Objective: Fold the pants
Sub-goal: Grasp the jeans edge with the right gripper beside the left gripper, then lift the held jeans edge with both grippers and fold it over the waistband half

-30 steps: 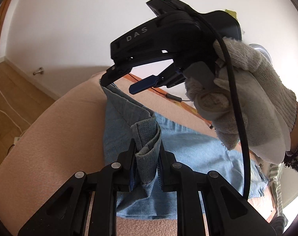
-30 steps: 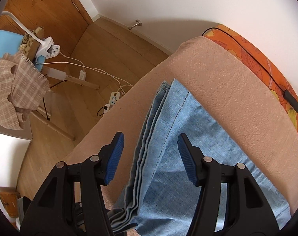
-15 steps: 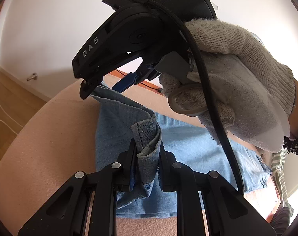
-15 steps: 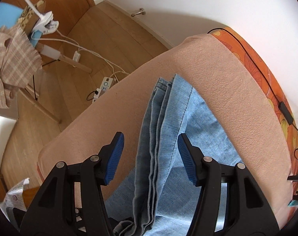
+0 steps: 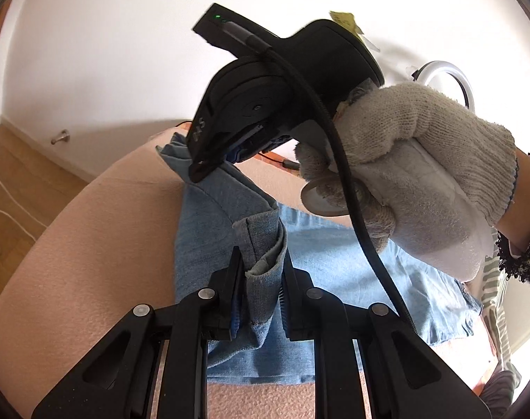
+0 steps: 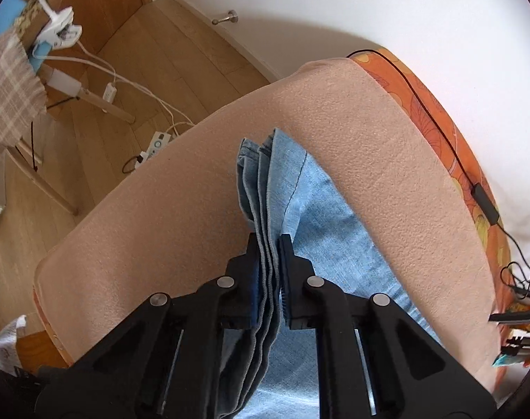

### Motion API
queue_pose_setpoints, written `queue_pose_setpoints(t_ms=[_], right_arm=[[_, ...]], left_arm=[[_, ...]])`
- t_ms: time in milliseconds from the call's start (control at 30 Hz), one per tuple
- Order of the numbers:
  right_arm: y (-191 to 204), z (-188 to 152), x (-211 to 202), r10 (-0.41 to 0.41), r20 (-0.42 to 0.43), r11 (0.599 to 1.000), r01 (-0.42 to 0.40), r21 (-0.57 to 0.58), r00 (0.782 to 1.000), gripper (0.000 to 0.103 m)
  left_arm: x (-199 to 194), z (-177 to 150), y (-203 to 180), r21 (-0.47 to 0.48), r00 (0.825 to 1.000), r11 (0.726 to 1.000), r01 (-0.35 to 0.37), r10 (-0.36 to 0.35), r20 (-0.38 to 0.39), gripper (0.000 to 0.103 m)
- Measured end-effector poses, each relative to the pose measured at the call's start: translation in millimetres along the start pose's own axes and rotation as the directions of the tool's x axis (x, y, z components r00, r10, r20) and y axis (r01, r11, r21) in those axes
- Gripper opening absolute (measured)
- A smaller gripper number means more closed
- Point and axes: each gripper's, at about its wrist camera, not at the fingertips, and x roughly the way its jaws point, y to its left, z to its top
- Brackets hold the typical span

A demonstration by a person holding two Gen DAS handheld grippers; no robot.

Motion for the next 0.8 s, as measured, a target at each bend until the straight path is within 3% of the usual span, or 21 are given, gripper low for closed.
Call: queue_pose_setpoints(t_ms=[167, 333, 567, 633, 800], right_arm=[[-25.1, -11.2, -30.2, 0.084, 0.094, 0.991, -0.093, 0.095, 0.992, 0.007], [-39.1, -19.3, -76.9, 0.142, 0.202, 0.974, -0.174, 0.147, 0.969, 0.007], [-26.3, 1.8, -142.2, 0.139, 0.333, 0.974, -0.190, 0.127, 0.933, 0.007], [-21.6, 7.2, -149.8, 0.149, 0.344, 0.972, -0.200, 0.119, 0.927, 0.007], [-18.9, 4.0, -145.8, 0.153, 0.315, 0.973, -0.199, 0.118, 0.937, 0.007]], left_arm=[[-14.4, 10.1, -8.1, 0.018, 1.000, 1.000, -0.001, 0.001, 0.023, 0.015], [-32.8, 29.8, -23.0, 0.042, 0.998, 0.999, 0.026, -0.029, 0.052, 0.014], [-72.2, 68.3, -24.2, 0.022, 0.986, 1.000, 0.017, -0.021, 0.166, 0.014], [-78.9, 72.8, -23.3, 0.017, 0.984, 1.000, 0.010, -0.013, 0.178, 0.014], [-79.0, 62.7, -35.5, 0.029, 0.989, 1.000, 0.000, -0.004, 0.149, 0.014]])
